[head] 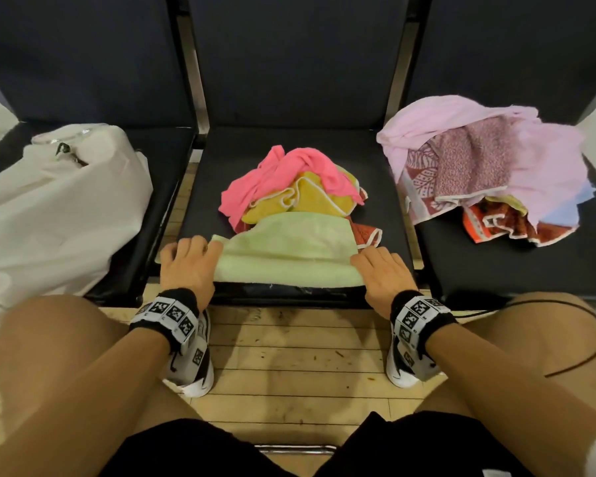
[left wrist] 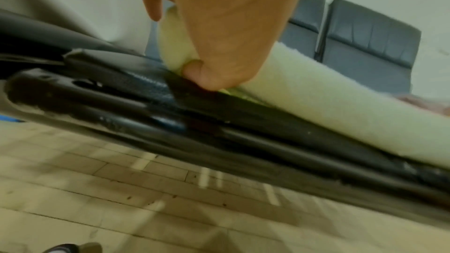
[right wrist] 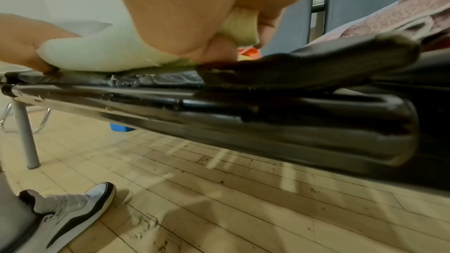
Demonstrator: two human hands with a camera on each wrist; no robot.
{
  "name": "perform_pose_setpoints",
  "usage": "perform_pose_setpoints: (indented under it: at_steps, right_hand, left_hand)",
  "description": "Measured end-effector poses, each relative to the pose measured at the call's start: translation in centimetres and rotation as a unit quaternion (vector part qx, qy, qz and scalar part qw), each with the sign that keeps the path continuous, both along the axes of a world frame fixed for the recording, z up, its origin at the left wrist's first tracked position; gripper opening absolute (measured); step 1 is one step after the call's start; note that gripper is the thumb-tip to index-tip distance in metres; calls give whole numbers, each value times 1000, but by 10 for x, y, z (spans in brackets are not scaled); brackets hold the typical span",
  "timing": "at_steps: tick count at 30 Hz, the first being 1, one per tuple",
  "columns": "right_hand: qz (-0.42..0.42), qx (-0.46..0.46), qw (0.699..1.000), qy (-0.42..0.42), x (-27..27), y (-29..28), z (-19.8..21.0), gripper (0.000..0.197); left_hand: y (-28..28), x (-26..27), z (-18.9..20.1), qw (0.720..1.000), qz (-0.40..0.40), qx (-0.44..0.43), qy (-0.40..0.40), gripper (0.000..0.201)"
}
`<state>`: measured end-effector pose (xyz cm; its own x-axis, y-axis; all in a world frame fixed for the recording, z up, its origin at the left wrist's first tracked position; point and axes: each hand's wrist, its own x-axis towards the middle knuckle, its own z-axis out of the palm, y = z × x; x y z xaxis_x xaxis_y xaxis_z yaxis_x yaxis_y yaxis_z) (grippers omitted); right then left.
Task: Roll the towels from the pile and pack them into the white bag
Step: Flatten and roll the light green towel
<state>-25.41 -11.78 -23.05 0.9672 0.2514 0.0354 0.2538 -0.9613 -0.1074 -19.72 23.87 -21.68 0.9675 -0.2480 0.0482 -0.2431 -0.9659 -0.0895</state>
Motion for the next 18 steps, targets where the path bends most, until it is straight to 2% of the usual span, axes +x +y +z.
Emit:
perform_pose_setpoints:
  at_steps: [3,6,8,10,13,16,18]
  right_hand:
    - [7,9,1000,13,-2,1,1,53]
    - [7,15,1000,13,-1,3,4,41]
    - [24,25,999,6,-1,4,2,37]
    - [38,30,999,5,-1,4,0,38]
    - [47,18,998,26,2,6,-1,45]
    - [28,13,997,77,6,6,5,45]
    - [7,15,996,92,7,7,7,36]
  left_hand:
    - [2,-6,1,995,55,0,79,65]
    - [-1,-10,9,992,60,1,107,80]
    - [-9,-15,13,995,38,1,95,87]
    - [-22,-22,10,997,-23,-13,74,80]
    - [-37,-28,-7,988,-121,-56,80,58]
    - [-36,-25,-16,983,-125,-101,85,46]
    - [-33,-23,-17,981,-124,-120,90,49]
